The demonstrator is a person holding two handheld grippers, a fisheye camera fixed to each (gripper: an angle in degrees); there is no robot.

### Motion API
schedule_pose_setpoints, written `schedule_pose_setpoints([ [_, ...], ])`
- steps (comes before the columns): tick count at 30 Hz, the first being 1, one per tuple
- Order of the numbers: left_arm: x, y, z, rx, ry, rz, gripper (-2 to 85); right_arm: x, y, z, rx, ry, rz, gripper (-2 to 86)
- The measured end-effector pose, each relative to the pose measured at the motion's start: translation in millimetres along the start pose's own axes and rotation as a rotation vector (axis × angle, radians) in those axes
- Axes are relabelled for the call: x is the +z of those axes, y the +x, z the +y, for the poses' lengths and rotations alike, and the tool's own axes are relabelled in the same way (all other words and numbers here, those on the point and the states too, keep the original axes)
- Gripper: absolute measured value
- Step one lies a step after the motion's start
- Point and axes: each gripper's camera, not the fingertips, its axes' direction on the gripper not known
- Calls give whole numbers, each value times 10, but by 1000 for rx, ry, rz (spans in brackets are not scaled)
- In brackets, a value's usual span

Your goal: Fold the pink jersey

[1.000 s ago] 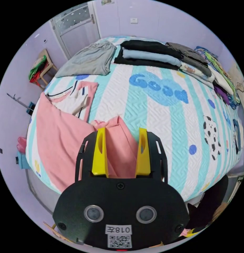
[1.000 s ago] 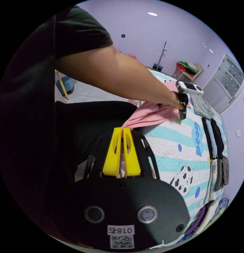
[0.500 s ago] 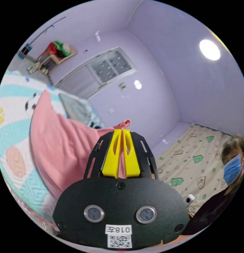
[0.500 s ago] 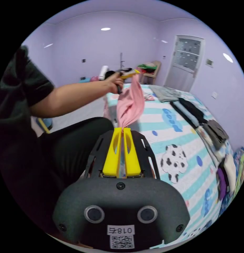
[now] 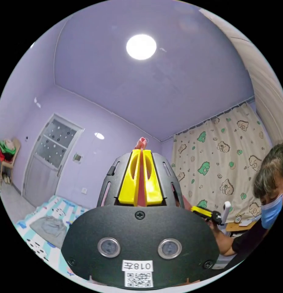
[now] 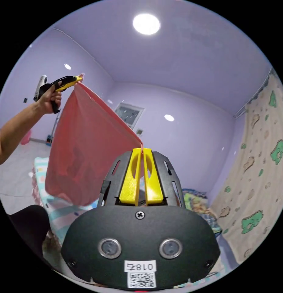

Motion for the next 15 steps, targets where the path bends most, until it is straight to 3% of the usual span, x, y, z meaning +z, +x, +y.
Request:
schedule_pose_setpoints([
  [4,-188,492,-403,37,25,-38,-10,-732,74,-336,-94,69,183,-4],
  [9,-366,865,-634,-13,69,-39,-10,-1121,118,-495,-127,76,257,-5],
  [13,-200,860,-528,-14,40,-65,-10,-944,118,-335,-103,-2,252,-4],
  [15,212,566,-284,-73,-70,-105,-10,-629,90,-130,-104,-75,258,-4],
])
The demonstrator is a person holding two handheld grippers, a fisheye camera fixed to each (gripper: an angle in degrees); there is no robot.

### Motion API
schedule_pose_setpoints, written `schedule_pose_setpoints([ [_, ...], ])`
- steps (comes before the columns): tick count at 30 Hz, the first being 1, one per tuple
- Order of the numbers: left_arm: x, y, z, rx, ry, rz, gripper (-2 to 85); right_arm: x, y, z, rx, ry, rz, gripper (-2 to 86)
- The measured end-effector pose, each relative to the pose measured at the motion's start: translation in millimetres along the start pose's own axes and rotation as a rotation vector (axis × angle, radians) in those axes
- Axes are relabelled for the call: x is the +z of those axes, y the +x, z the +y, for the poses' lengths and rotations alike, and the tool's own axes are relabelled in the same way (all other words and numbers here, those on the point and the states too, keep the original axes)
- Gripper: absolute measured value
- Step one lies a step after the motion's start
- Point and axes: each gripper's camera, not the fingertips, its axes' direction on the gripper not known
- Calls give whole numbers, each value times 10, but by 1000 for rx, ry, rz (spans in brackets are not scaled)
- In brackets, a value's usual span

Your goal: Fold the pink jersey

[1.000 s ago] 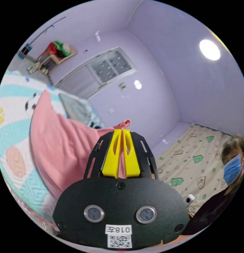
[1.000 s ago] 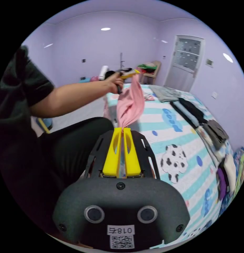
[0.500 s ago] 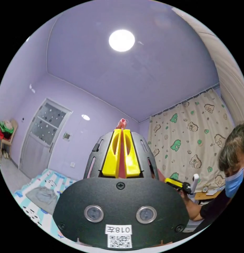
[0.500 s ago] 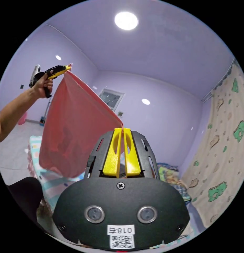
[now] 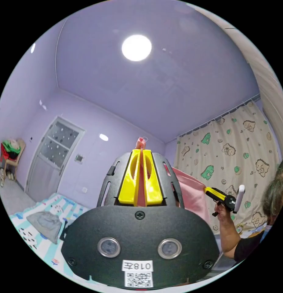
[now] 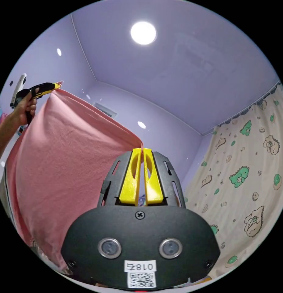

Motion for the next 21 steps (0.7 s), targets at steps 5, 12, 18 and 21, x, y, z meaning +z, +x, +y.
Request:
schedule_pose_setpoints([
  [5,987,-524,557,-17,-181,-66,-10,1080,-378,601,-34,-208,-5,-6],
  [12,1666,157,-54,254,-129,-33,-9,1610,-100,479,3,-142,192,-5],
  [18,1636,573,-376,360,-79,13,-10,1412,10,349,-22,-24,302,-4],
  [21,1426,566,-59,344,-121,20,-10,1288,-172,635,-43,-34,259,-3],
])
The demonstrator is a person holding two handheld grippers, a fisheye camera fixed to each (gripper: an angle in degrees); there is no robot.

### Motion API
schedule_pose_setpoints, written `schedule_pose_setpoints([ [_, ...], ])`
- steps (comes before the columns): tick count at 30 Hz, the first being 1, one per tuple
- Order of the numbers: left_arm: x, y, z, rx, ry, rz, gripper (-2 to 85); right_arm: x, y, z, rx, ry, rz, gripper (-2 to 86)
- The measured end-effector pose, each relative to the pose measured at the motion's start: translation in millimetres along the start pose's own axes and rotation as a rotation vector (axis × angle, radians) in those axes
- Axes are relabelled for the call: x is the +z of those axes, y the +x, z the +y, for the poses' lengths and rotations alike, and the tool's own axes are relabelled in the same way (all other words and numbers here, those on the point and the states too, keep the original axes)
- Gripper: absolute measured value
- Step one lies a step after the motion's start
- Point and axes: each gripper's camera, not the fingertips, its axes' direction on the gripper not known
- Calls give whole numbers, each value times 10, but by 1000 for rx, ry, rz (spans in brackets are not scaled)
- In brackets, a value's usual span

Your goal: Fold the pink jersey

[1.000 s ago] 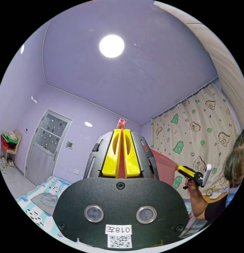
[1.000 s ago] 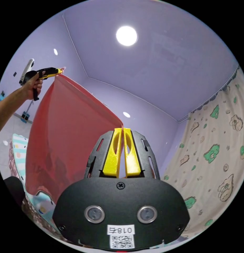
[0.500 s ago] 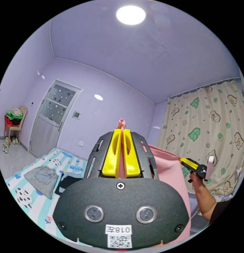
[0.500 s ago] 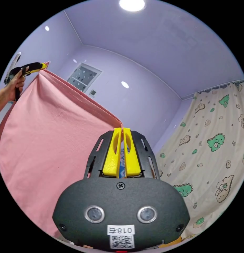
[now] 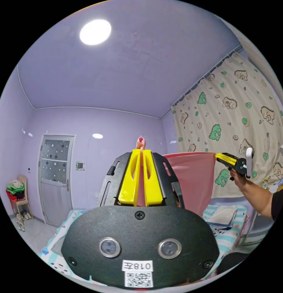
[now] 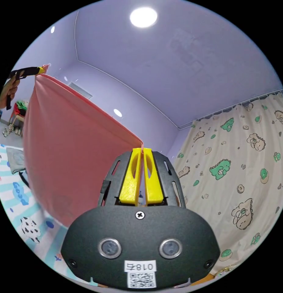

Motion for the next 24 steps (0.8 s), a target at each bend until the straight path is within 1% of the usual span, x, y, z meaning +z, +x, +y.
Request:
schedule_pose_setpoints([
  [1,-45,18,118,-11,-15,2,-10,-76,-137,191,-27,-19,-20,-3],
  [2,-146,53,407,-37,-49,15,-10,-117,-220,306,-40,-34,-30,-3],
  [4,-316,119,967,-92,-118,20,-10,-294,-629,890,-67,-107,-107,-3],
  [5,-422,191,1405,-115,-187,5,-10,-322,-751,1057,-67,-140,-127,-3],
  [6,-501,269,1869,-147,-274,-13,-10,-352,-1003,1400,-53,-227,-182,-3],
  [7,-533,304,2111,-173,-323,-23,-10,-359,-1269,1756,-28,-328,-254,-4],
  [8,-593,367,2592,-235,-427,-50,-10,-353,-1404,1924,-20,-382,-281,-4],
  [9,-656,433,3030,-297,-530,-95,-10,-327,-1676,2240,-17,-499,-322,-4],
  [10,-686,465,3224,-331,-580,-118,-10,-303,-1904,2504,-4,-605,-370,-4],
  [12,-793,588,3767,-442,-737,-174,-10,-260,-2147,2767,8,-729,-427,-4],
  [13,-806,615,3843,-461,-768,-182,-10,-210,-2247,2858,4,-791,-458,-4],
  [16,-788,756,3970,-493,-872,-194,-10,-19,-2326,2899,-9,-890,-515,-4],
  [19,-645,881,3888,-468,-927,-196,-10,183,-2207,2822,13,-929,-526,-4],
  [22,-475,951,3739,-483,-930,-162,-10,362,-2016,2685,25,-931,-533,-4],
  [24,-338,1034,3562,-457,-931,-118,-10,460,-1860,2582,41,-926,-537,-4],
])
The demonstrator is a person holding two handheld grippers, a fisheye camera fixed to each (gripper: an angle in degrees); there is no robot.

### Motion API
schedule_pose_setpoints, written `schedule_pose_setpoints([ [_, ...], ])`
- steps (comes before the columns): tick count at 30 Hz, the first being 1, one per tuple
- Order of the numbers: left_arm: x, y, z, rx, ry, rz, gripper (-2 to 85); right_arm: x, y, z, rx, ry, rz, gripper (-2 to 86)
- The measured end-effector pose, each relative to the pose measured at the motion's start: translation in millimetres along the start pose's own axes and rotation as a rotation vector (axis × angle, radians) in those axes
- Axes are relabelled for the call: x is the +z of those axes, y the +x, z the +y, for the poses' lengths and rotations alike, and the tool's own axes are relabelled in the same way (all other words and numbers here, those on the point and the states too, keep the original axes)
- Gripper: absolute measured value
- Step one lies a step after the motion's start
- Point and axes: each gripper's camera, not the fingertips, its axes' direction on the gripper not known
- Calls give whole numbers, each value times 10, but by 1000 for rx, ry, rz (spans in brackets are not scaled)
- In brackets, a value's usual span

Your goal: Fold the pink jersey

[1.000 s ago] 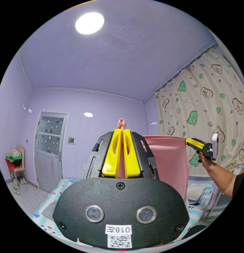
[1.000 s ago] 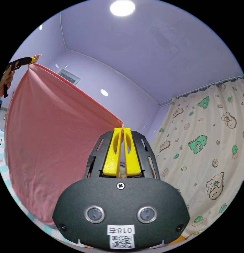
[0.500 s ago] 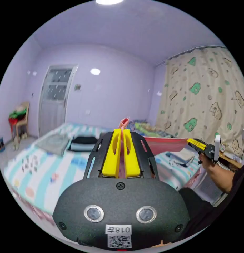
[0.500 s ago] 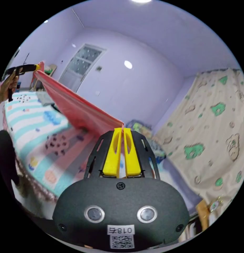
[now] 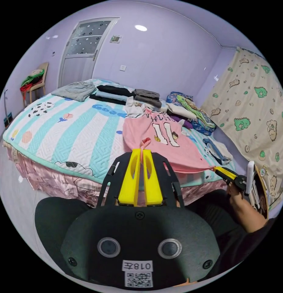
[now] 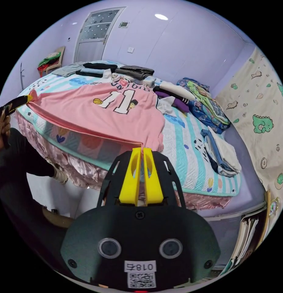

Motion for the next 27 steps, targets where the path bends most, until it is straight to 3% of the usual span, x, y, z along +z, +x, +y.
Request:
schedule_pose_setpoints([
  [6,-20,313,-174,106,-89,25,-9,-77,317,-198,-8,-79,-88,-4],
  [12,341,404,-167,51,-243,-8,-6,120,551,-503,-45,-180,-178,-2],
  [16,480,357,-307,-48,-347,-6,9,338,905,-747,4,-370,-405,16],
  [20,301,275,-536,-125,-300,32,53,223,1498,-851,233,-289,-628,52],
  [24,-2,270,-789,-176,-139,-11,58,25,2050,-1005,392,-132,-550,78],
  [27,-25,361,-946,-192,-77,-6,56,110,2255,-1277,431,-138,-527,88],
])
